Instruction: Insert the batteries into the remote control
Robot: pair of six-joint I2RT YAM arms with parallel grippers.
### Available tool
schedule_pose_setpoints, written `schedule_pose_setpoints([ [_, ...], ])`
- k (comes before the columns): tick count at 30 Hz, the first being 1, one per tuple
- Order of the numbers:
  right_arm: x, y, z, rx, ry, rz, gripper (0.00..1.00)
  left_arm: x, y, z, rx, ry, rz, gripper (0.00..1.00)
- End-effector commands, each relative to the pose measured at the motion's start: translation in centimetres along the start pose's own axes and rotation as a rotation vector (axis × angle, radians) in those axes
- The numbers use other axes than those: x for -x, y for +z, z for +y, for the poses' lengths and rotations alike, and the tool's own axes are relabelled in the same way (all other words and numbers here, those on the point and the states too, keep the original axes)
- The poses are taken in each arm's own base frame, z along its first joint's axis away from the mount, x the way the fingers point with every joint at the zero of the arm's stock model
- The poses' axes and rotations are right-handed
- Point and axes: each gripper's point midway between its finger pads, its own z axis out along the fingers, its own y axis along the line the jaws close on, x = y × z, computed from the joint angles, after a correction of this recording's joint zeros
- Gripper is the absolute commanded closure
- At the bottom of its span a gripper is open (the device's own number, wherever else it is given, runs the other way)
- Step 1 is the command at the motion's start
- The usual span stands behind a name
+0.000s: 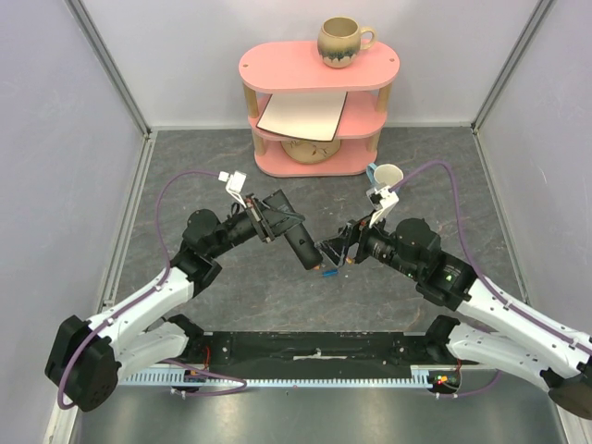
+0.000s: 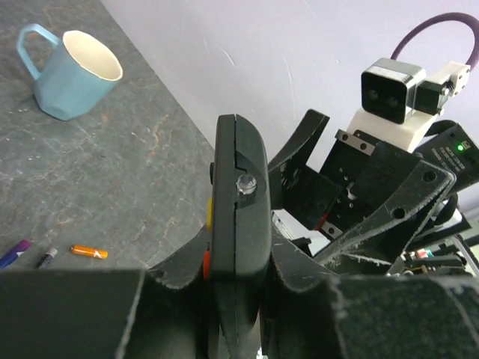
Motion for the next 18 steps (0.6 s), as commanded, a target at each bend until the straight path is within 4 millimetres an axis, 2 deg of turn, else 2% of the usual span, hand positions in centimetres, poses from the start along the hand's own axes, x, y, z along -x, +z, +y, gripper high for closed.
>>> schedule_pose_setpoints([
  [1,3.1,-1.3,0.2,-0.020,-0.062,-0.095,0.09,0.8,-0.3,-3.9,-0.163,0.028,0.016,0.98],
  [6,1.8,-1.0,0.2,-0.007,-0.042,-0.047,0.08,0.4,-0.6,-4.1,-0.193,0.054,0.027,0.98],
  [11,0.0,-0.6,1.8,0.119,0.010,-0.022,0.08,0.1,-0.8,-4.3,-0.219,0.059,0.035,0.98],
  [18,0.5,-0.9,3.4,0.203,0.033,-0.047,0.09,0.0,-1.1,-4.5,-0.238,0.081,0.031,0.98],
])
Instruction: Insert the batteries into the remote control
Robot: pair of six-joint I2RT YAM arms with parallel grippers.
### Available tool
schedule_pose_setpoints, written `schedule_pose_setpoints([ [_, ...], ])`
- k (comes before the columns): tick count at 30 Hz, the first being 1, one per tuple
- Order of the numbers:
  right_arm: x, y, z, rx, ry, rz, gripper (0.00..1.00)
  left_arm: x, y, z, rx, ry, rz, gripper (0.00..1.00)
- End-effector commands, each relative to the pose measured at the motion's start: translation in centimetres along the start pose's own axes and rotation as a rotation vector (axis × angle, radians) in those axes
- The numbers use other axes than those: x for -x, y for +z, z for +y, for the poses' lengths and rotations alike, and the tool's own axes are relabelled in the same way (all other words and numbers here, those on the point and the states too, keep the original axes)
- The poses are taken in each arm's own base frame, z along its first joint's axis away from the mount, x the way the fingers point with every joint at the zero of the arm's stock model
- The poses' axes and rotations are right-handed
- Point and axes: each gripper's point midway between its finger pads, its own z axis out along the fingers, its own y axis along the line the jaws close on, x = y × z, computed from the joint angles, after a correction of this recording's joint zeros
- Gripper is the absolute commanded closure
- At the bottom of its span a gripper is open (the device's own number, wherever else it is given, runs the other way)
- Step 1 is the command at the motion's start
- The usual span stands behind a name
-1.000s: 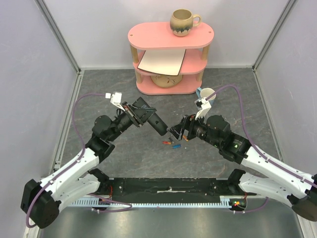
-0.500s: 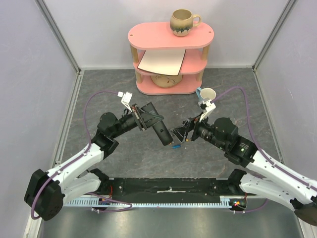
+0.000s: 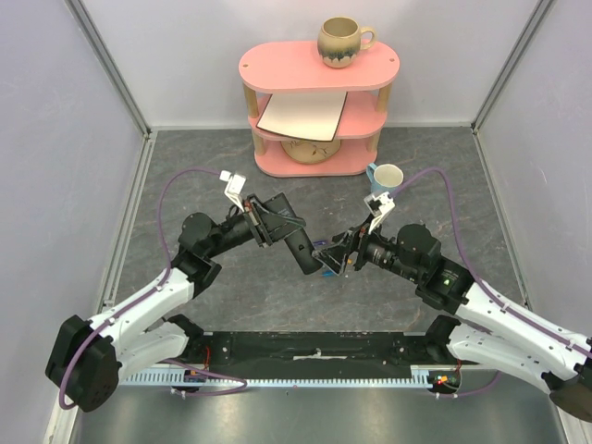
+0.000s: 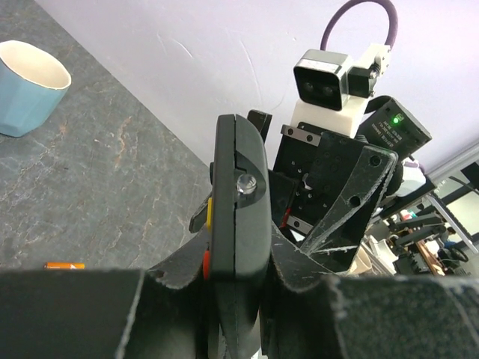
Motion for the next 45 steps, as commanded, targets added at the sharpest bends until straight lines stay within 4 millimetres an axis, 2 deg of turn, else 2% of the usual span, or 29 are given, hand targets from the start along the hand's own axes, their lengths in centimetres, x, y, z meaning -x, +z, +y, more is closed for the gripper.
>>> schedule_pose_setpoints([
  [1,1.7,-0.2,2.9,0.133,-0.002,-0.044,0.08,0.5,-0.3,-1.9,-0.081,0.034,-0.011,0.98],
  [7,0.6,0.1,3.8,0.203,0.014,-0.003,0.08,0.2,-0.7,-2.3,-0.109,0.060,-0.012,0.98],
  [14,1.1,-0.4,3.4,0.181,0.003,-0.047,0.09,-0.3,-1.8,-4.3,-0.222,0.180,-0.012,0.98],
  [22,1.2,-0.6,3.0,0.159,-0.043,-0.039,0.10,-0.5,-2.5,-4.2,-0.216,0.294,-0.026,0.98],
  [24,0.6,-0.2,2.3,0.125,-0.058,-0.001,0.11,-0.4,-2.5,-3.7,-0.188,0.292,-0.033,0.98],
  [25,1.3,-0.1,2.3,0.109,-0.079,-0.006,0.11,-0.2,-2.4,-3.5,-0.174,0.288,-0.041,0.98],
  [26,0.6,0.0,1.4,0.065,-0.086,0.032,0.11,-0.3,-2.2,-2.8,-0.133,0.249,-0.031,0.98],
  [27,1.2,0.1,1.0,0.033,-0.108,0.021,0.11,0.3,-1.8,-1.7,-0.074,0.218,-0.049,0.98],
  [28,1.0,0.1,0.5,0.004,-0.111,0.035,0.12,0.3,-1.5,-0.8,-0.020,0.181,-0.038,0.98],
  [31,2.3,0.0,-0.5,-0.073,-0.136,0.009,0.11,0.3,-0.5,2.7,0.170,0.070,0.016,0.98],
  [35,3.1,0.5,-1.3,-0.145,-0.174,0.022,0.10,0.6,0.0,5.8,0.341,-0.059,0.004,0.98],
  [36,3.8,0.5,-1.0,-0.157,-0.185,0.014,0.10,0.5,0.0,6.5,0.374,-0.083,-0.004,0.98],
  [38,3.4,1.0,-1.7,-0.207,-0.222,0.052,0.07,0.5,0.3,7.3,0.417,-0.137,-0.007,0.98],
  [39,4.0,1.1,-1.3,-0.212,-0.232,0.044,0.06,0.2,0.1,7.9,0.447,-0.157,0.001,0.98],
  [41,3.5,1.8,-1.5,-0.238,-0.256,0.072,0.04,0.4,0.5,8.1,0.467,-0.185,0.002,0.98],
  [43,3.8,2.5,-0.8,-0.231,-0.264,0.078,0.03,0.4,0.5,8.5,0.495,-0.204,-0.002,0.98],
  [45,3.2,3.4,-0.8,-0.238,-0.269,0.111,0.02,0.9,0.8,8.0,0.484,-0.195,-0.014,0.98],
])
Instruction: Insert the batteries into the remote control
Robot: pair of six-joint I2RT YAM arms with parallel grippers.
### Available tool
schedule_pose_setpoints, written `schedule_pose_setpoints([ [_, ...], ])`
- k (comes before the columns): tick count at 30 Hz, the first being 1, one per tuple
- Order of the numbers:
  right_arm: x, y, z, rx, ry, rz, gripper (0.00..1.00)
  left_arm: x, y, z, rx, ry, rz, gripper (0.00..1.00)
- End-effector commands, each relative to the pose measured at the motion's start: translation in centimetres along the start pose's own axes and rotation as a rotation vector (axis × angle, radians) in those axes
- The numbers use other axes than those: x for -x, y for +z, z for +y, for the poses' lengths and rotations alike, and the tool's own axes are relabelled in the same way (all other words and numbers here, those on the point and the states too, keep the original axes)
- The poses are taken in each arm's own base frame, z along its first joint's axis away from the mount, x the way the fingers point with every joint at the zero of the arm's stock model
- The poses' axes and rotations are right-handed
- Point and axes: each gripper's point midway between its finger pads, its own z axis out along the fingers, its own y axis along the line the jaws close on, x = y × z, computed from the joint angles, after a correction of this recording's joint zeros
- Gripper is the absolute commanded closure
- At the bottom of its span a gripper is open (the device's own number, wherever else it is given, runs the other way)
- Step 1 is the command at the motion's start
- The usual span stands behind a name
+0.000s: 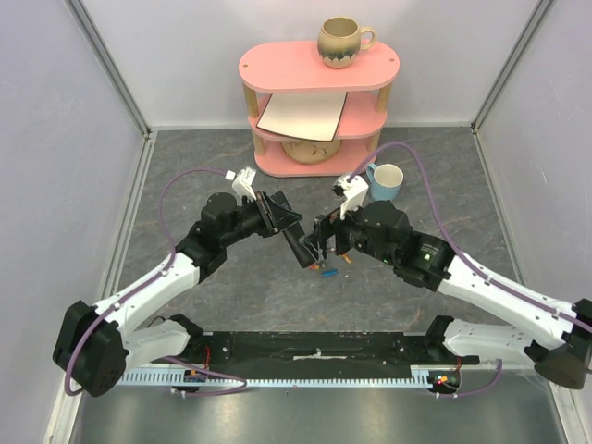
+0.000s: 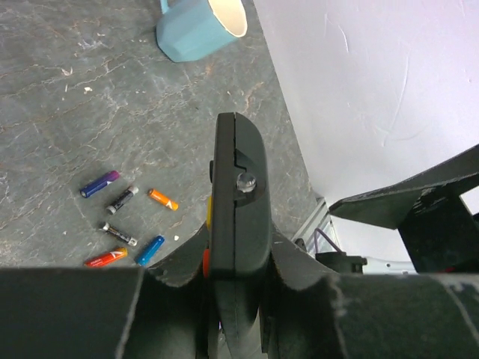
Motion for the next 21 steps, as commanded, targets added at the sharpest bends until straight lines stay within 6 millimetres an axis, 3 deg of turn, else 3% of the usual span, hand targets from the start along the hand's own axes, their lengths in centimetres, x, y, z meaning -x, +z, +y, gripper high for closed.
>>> schedule_pose_setpoints([
  [1,0.7,1.1,0.3,-0.043,-0.051,0.024,0.02,2.7,-0.1,-2.4,-0.007,-0.043,-0.077,0.98],
  [7,-1.6,2.6,1.7,-0.008,-0.044,0.086,0.03,4.1,-1.0,-3.5,-0.024,-0.009,-0.140,0.98],
  [12,-2.5,3.3,1.5,-0.023,-0.030,0.101,0.04,4.3,-1.3,-4.3,-0.058,-0.007,-0.145,0.98],
  [21,-3.7,4.2,1.5,-0.018,-0.026,0.117,0.19,3.8,-1.8,-4.7,-0.095,-0.026,-0.146,0.98],
])
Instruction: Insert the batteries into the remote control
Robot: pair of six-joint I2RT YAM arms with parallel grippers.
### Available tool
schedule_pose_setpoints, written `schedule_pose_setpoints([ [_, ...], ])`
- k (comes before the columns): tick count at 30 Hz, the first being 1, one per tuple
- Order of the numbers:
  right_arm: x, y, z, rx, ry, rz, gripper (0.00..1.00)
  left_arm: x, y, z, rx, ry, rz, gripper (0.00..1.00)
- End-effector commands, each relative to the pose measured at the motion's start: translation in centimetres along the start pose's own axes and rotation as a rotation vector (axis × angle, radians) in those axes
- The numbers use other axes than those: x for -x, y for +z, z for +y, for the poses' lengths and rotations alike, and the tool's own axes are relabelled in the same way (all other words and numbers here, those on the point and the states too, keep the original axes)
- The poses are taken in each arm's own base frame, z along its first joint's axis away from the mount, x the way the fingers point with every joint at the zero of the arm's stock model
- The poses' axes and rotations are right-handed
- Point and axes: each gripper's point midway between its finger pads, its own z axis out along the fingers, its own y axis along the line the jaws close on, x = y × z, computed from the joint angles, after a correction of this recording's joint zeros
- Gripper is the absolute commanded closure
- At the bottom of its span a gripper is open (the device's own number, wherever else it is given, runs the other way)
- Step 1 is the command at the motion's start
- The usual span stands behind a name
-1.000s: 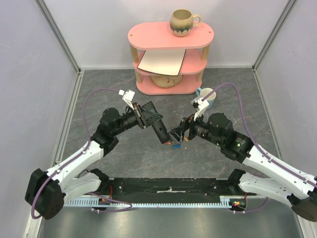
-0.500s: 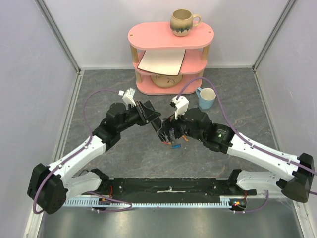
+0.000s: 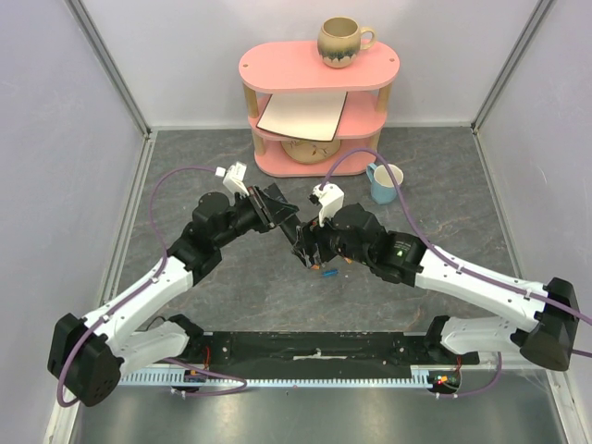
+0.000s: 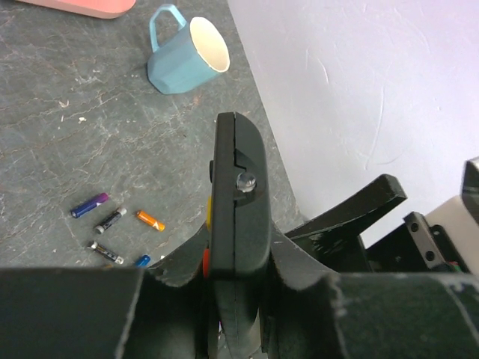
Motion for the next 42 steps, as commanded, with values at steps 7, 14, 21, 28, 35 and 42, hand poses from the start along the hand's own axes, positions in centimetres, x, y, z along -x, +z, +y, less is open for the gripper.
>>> schedule_pose_setpoints([
  [7,0.0,1.1,0.9,0.042,0.001,-0.020,0.41,1.8,-1.4,-3.4,-0.122,-0.011,-0.078,0.98],
  [14,-0.3,0.8,0.8,0.050,-0.024,-0.020,0.71,1.1,-1.3,-3.5,-0.151,-0.018,-0.060,0.70],
  [21,-0.2,0.4,0.4,0.039,-0.056,-0.022,1.00,0.1,-1.3,-3.1,-0.200,-0.067,-0.057,0.46],
  [28,0.2,0.2,0.1,0.024,-0.068,-0.031,1.00,-1.0,-1.1,-3.0,-0.189,-0.065,-0.037,0.46],
  [35,0.2,0.3,0.1,0.017,-0.063,-0.031,1.00,-1.8,-0.8,-3.3,-0.182,-0.051,-0.032,0.59],
  [42,0.4,0.2,0.1,0.016,-0.065,-0.037,1.00,-2.5,-0.7,-3.2,-0.174,-0.042,-0.010,0.60],
])
